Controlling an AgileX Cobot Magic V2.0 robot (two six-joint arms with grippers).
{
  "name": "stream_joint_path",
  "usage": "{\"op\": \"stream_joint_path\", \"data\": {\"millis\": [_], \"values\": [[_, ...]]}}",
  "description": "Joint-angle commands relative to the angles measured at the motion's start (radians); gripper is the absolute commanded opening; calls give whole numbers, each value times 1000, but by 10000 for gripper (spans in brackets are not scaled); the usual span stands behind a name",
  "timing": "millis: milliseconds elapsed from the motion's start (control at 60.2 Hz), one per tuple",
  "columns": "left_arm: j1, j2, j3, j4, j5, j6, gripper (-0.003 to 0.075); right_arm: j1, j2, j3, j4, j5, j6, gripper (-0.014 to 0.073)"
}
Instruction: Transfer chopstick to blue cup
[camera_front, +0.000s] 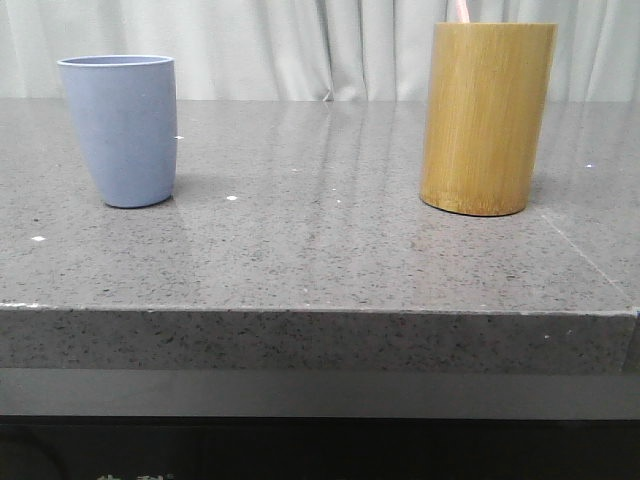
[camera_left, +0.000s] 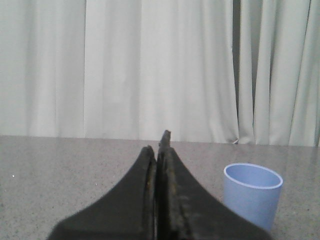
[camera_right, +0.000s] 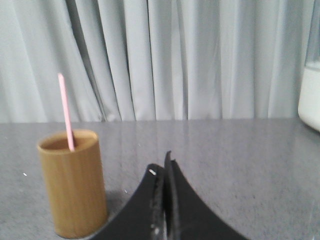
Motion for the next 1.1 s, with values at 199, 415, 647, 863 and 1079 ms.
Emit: {"op": "stream_joint_path", "data": {"millis": [199, 415, 647, 863, 1079], "values": [[1, 389, -288, 8, 49, -9, -19, -3, 356, -322, 6, 154, 0, -109], [1, 459, -302, 8, 46, -9, 18, -3, 423, -338, 6, 155, 0, -34], [1, 459, -302, 19, 50, -9, 592, -3, 422, -338, 6, 158, 0, 541], [1, 459, -302, 19, 50, -9, 660, -3, 422, -338, 6, 184, 0, 601], [1, 484, -311, -14, 37, -9, 608, -3, 422, -338, 6, 186, 0, 601]]}}
